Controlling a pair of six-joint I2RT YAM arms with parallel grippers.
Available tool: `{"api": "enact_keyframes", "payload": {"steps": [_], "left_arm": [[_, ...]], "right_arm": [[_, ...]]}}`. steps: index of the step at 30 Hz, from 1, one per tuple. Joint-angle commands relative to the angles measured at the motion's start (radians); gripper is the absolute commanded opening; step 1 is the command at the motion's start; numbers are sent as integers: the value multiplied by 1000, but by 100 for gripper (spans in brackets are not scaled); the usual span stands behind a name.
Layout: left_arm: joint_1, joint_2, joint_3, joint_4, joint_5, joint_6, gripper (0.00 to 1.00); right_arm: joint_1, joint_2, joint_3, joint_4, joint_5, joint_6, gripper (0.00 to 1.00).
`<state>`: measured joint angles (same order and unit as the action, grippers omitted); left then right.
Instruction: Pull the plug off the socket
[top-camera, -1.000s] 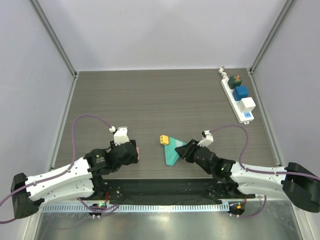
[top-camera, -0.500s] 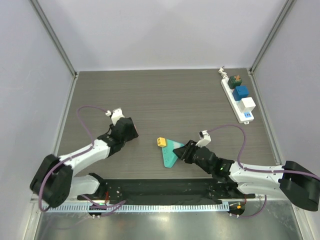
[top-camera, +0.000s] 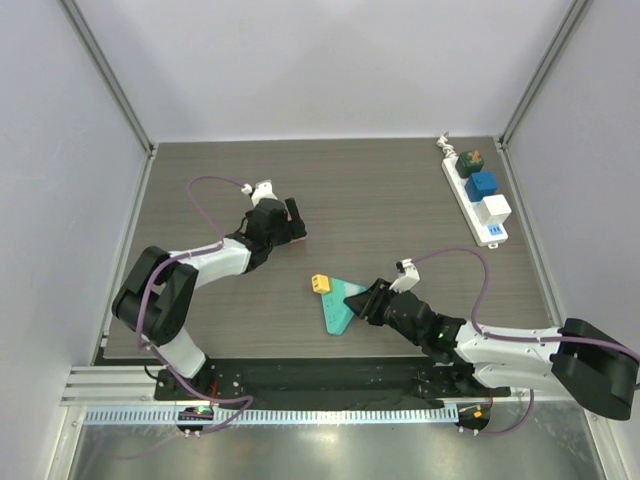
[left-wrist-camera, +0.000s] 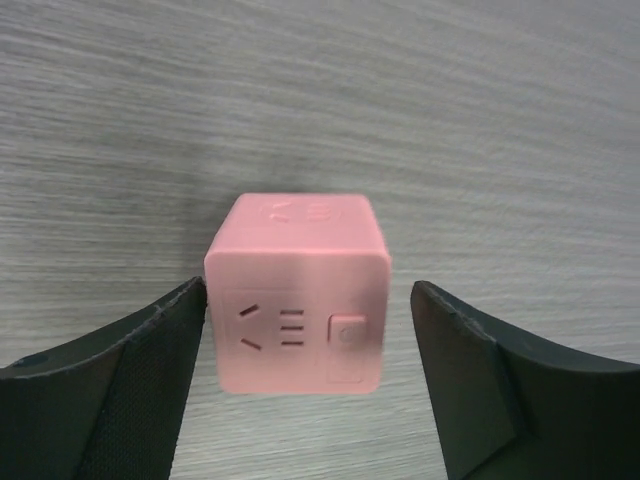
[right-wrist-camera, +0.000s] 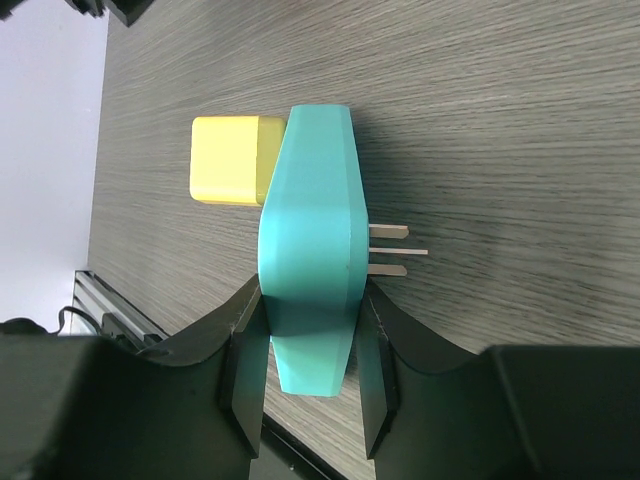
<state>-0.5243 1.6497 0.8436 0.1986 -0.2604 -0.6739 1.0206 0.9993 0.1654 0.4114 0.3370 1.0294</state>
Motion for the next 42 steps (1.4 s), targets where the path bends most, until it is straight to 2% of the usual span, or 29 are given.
{"api": "enact_keyframes", "payload": {"steps": [1, 4, 9, 11, 12, 16, 17, 20, 23, 26, 28, 33, 35, 42], "left_arm": [[9, -8, 61, -8, -22, 2, 85], [9, -65, 97, -104, -56, 34, 91], [9, -209, 117, -297, -37, 27, 92], [9, -279, 65, -321, 19, 20, 90], [9, -362, 45, -347, 41, 8, 89], [9, -552, -70, -396, 220, -19, 87], [7, -585, -122, -398, 319, -32, 86], [0, -689, -215, -396, 429, -70, 85], [-29, -758, -270, -429, 446, -107, 85], [-97, -786, -299, -430, 408, -145, 83], [-176, -775, -296, -426, 328, -147, 81], [-290, -664, -218, -477, 221, -122, 70], [-305, -639, -196, -499, 184, -125, 65], [-307, -616, -218, -512, 99, -187, 66]], "right_arm": [[-11, 42, 22, 47, -15, -32, 1], [-13, 102, 22, 87, -44, -26, 1], [-14, 153, 22, 130, -73, -23, 1], [-14, 163, 20, 136, -85, -34, 1], [-14, 171, 19, 141, -87, -34, 1], [-20, 190, 11, 155, -118, -54, 1], [-22, 197, 13, 159, -133, -71, 1], [-27, 220, 20, 162, -191, -86, 1], [-25, 231, 10, 179, -223, -83, 1], [-25, 242, 5, 193, -249, -75, 1], [-25, 245, 3, 199, -254, -72, 1], [-25, 249, 10, 201, -266, -68, 1], [-25, 245, 16, 196, -273, -68, 1], [-25, 237, 20, 175, -276, -71, 1]]}}
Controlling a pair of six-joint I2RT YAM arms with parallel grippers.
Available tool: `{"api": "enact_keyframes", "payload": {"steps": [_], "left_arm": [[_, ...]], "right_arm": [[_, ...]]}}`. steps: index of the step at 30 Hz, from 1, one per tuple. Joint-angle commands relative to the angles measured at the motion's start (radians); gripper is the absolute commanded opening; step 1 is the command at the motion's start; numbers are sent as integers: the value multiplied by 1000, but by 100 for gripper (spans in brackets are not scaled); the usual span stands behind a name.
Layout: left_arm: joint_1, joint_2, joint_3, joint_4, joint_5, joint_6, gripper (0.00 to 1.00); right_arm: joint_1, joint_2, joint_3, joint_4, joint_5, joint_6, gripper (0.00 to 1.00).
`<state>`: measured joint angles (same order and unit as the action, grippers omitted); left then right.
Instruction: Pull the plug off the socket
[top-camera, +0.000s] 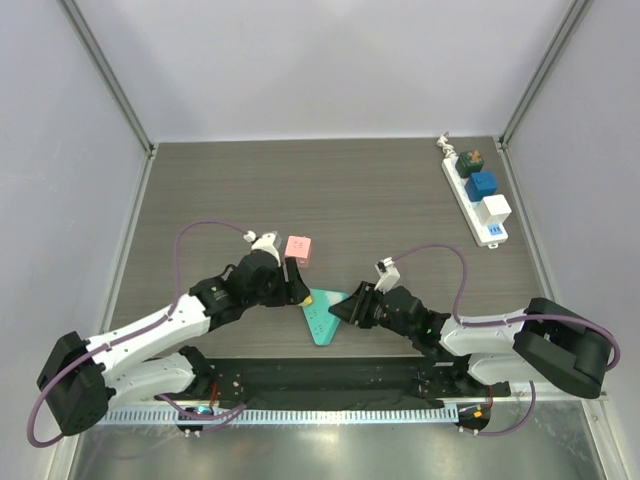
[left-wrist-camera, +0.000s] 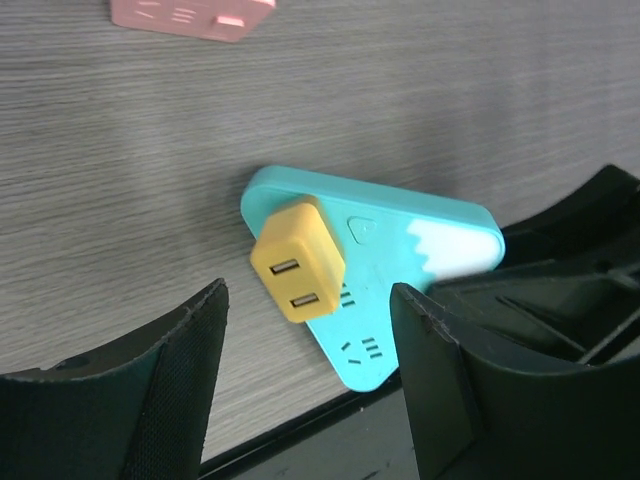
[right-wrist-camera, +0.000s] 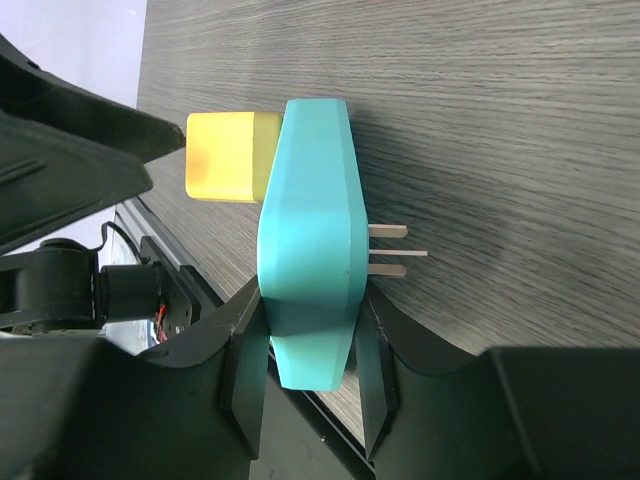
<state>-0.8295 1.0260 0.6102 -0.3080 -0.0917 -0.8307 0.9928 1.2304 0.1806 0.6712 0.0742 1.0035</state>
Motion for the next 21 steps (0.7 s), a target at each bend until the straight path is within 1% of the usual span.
{"api": "enact_keyframes", "payload": {"steps": [1, 2, 4, 8, 11, 13, 17, 20, 21], "left_arm": [[-2, 28, 20, -8, -74, -44, 67], [-2, 43, 25, -9, -77, -45, 67], [-2, 81, 37, 3, -37, -44, 65], [-2, 126, 23, 96, 29, -85, 62], [-2, 146, 19, 106, 32, -96, 55], [-2, 143, 5, 119, 24, -105, 48], [-2, 135, -18, 168, 21, -123, 40], [-3, 152, -13, 173, 33, -123, 30], [-2, 164, -10, 176, 43, -122, 24]], "right_arm": [[3, 4, 3, -87, -11, -45, 1], [3, 1, 2, -87, -10, -46, 1], [3, 4, 3, -88, -11, -45, 1], [3, 14, 11, -88, -16, -49, 1], [3, 14, 11, -88, -19, -51, 1], [4, 12, 8, -90, -21, -54, 1], [3, 14, 2, -91, -16, -57, 1], [3, 21, 5, -99, -8, -54, 1], [4, 24, 16, -117, 4, -52, 2]]}}
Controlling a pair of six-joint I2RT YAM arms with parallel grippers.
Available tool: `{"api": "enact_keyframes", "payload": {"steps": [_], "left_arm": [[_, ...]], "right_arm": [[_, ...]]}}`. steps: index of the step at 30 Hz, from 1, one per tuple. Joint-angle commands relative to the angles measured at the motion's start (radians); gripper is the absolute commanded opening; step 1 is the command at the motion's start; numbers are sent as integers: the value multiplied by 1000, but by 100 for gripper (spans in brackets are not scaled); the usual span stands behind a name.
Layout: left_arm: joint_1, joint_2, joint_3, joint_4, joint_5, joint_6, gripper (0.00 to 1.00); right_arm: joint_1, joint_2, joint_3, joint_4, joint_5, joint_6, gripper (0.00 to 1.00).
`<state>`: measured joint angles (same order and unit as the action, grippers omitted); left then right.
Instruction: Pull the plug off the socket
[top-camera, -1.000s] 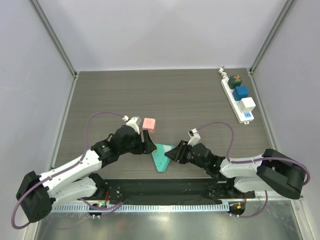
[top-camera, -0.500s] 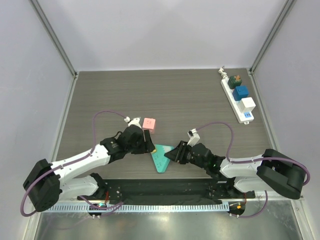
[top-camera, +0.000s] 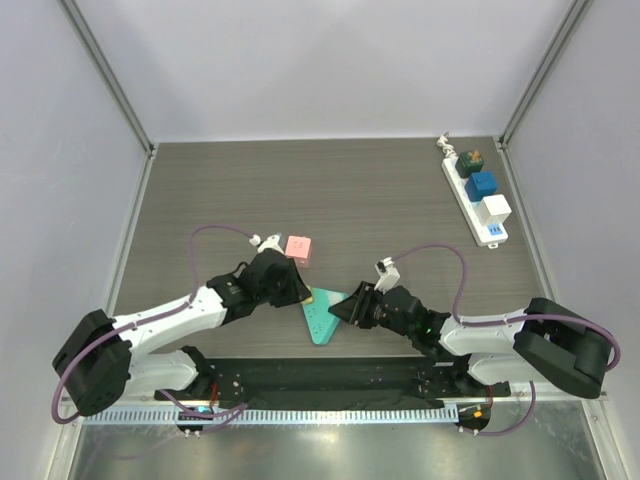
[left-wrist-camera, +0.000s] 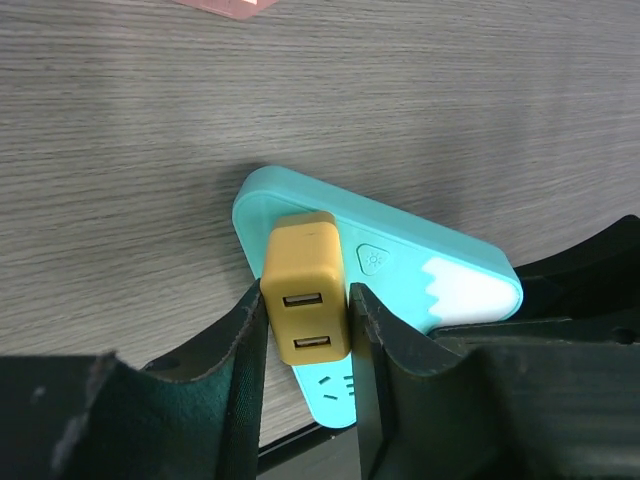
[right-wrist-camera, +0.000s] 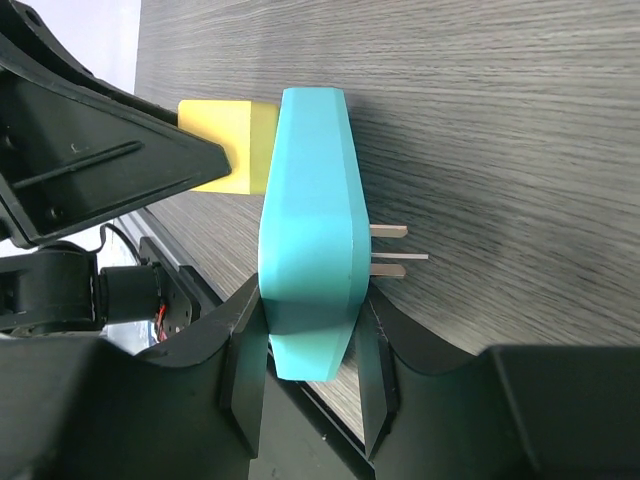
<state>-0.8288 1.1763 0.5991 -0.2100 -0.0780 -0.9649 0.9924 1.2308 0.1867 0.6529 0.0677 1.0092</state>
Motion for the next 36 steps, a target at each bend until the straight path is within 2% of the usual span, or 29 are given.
{"api": "enact_keyframes", "payload": {"steps": [1, 5, 6, 9, 12, 15, 20, 23, 24, 25, 27, 32, 35, 36], "left_arm": [[-3, 20, 2, 86, 40, 11, 20], [-4, 52, 4, 132, 124, 5, 1], [-7, 52, 1, 148, 144, 2, 0], [-27, 49, -4, 175, 149, -8, 0], [-44, 40, -4, 176, 146, -18, 0], [-56, 32, -7, 181, 141, -28, 0], [-73, 26, -7, 195, 153, -34, 0], [-79, 25, -7, 205, 167, -34, 0], [-79, 22, -10, 205, 167, -32, 0], [-81, 17, -15, 230, 169, -34, 0], [-81, 5, -21, 239, 164, -41, 0], [-81, -153, -146, 382, 97, -234, 0], [-81, -182, -63, 263, 89, -194, 0], [-81, -175, -27, 163, 93, -158, 0]], "right_arm": [[2, 33, 14, -113, 17, -57, 2], [3, 62, 31, -133, 24, -44, 15], [3, 68, 30, -122, 26, -29, 21], [3, 82, 20, -89, 43, 5, 32], [3, 96, 19, -76, 61, 25, 40], [3, 107, 25, -64, 69, 42, 43], [3, 118, 25, -56, 95, 72, 43], [3, 119, 11, -58, 138, 107, 29], [3, 119, 7, -64, 165, 118, 12], [3, 118, 0, -73, 182, 123, 1], [11, 108, 8, -152, 213, 109, 1], [138, 44, 92, -445, 541, 80, 1], [158, 36, 118, -567, 612, 78, 1], [161, 36, 131, -582, 624, 83, 1]]}}
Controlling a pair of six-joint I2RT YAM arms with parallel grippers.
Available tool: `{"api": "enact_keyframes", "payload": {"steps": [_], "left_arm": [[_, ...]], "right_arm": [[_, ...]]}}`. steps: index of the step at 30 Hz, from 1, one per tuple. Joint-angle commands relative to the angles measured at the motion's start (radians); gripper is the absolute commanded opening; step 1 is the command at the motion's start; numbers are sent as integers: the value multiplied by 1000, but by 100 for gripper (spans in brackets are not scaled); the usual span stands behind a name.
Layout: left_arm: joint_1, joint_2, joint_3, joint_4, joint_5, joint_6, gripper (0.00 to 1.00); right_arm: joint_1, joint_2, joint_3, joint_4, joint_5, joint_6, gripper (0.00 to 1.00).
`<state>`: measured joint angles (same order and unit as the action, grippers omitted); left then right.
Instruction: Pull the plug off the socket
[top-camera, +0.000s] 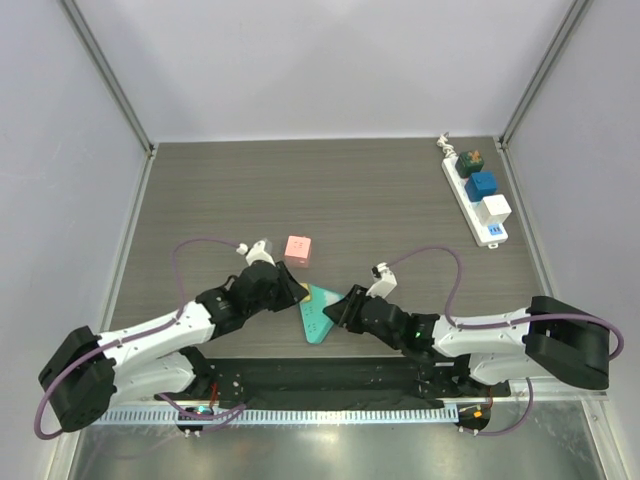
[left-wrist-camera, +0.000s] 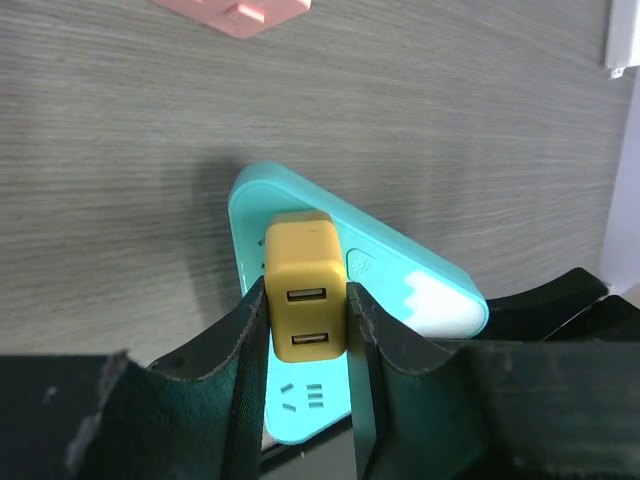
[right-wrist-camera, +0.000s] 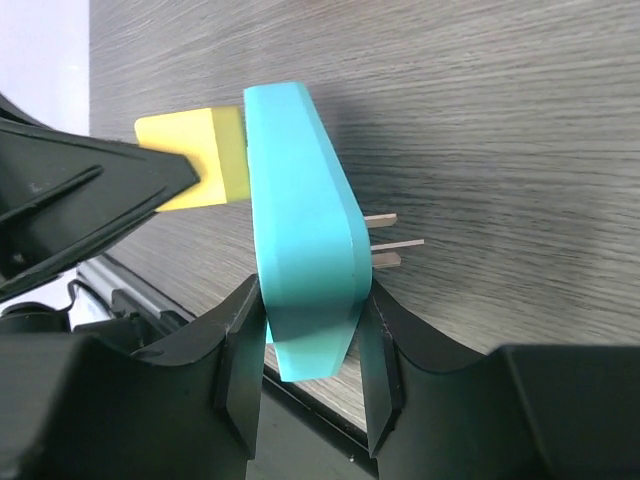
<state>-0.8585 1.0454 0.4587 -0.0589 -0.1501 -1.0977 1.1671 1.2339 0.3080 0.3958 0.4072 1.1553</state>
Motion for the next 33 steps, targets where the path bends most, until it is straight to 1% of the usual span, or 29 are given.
{"api": "enact_keyframes", "payload": {"steps": [1, 2, 3, 5, 7, 8, 9, 10, 11, 12, 14, 15, 16, 17, 18, 20, 21, 22, 23, 24, 25, 26, 28, 29, 30, 31, 32, 33], "left_arm": [[-51, -30, 189, -30, 190, 8, 0], [-53, -3, 217, -66, 201, 81, 0], [-54, 10, 241, -117, 205, 106, 0], [-57, 24, 244, -113, 237, 145, 0], [-56, 7, 219, -33, 294, 176, 0], [-56, -10, 186, 28, 319, 170, 0], [-56, -45, 116, 174, 336, 139, 0], [-56, -62, 83, 226, 340, 124, 0], [-56, -73, 65, 255, 340, 111, 0], [-56, -84, 52, 264, 339, 107, 0], [-57, -82, 72, 216, 340, 160, 0], [-60, -79, 102, 152, 336, 189, 0], [-72, -78, 116, 113, 321, 256, 0], [-76, -81, 133, 72, 299, 284, 0], [-77, -84, 146, -9, 252, 303, 0], [-77, -111, 173, -112, 186, 323, 0], [-76, -123, 182, -148, 88, 318, 0], [-76, -148, 204, -186, 34, 311, 0], [-74, -153, 218, -262, -9, 311, 0], [-74, -157, 233, -300, -52, 311, 0], [-70, -160, 250, -329, -134, 314, 0], [-62, -159, 255, -358, -163, 332, 0], [-18, -157, 255, -369, -209, 334, 0], [7, -157, 245, -357, -209, 323, 0], [62, -159, 233, -336, -204, 322, 0], [93, -162, 218, -308, -178, 317, 0], [164, -162, 187, -241, -154, 312, 0], [202, -159, 167, -205, -131, 303, 0]], "right_arm": [[-11, 35, 13, -334, 292, -62, 1], [-11, 33, 14, -334, 294, -62, 1], [-11, 27, 11, -330, 292, -60, 1], [-21, 13, 3, -298, 254, -57, 1], [-44, -17, -26, -252, 199, -65, 1], [-88, -28, -44, -191, 155, -77, 1], [-112, -43, -87, -152, 71, -83, 1], [-142, -77, -110, -120, 26, -85, 1], [-185, -100, -130, -79, -7, -80, 1], [-204, -118, -156, -75, -60, -80, 1], [-234, -180, -164, -95, -96, -85, 1], [-265, -198, -174, -94, -120, -88, 1], [-277, -217, -175, -95, -161, -88, 1], [-288, -243, -175, -121, -175, -88, 1], [-296, -257, -159, -141, -179, -95, 1], [-296, -299, -150, -188, -160, -104, 1], [-297, -318, -152, -202, -154, -108, 1], [-299, -335, -153, -221, -134, -108, 1], [-302, -373, -156, -254, -128, -111, 1], [-307, -389, -156, -268, -125, -115, 1], [-314, -405, -158, -279, -128, -129, 1], [-319, -421, -164, -288, -134, -138, 1], [-329, -456, -165, -298, -145, -154, 1], [-331, -464, -167, -304, -154, -160, 1], [-333, -482, -168, -305, -157, -166, 1], [-334, -491, -167, -308, -162, -169, 1], [-334, -501, -170, -313, -165, -167, 1], [-334, -517, -170, -316, -168, -170, 1]]}}
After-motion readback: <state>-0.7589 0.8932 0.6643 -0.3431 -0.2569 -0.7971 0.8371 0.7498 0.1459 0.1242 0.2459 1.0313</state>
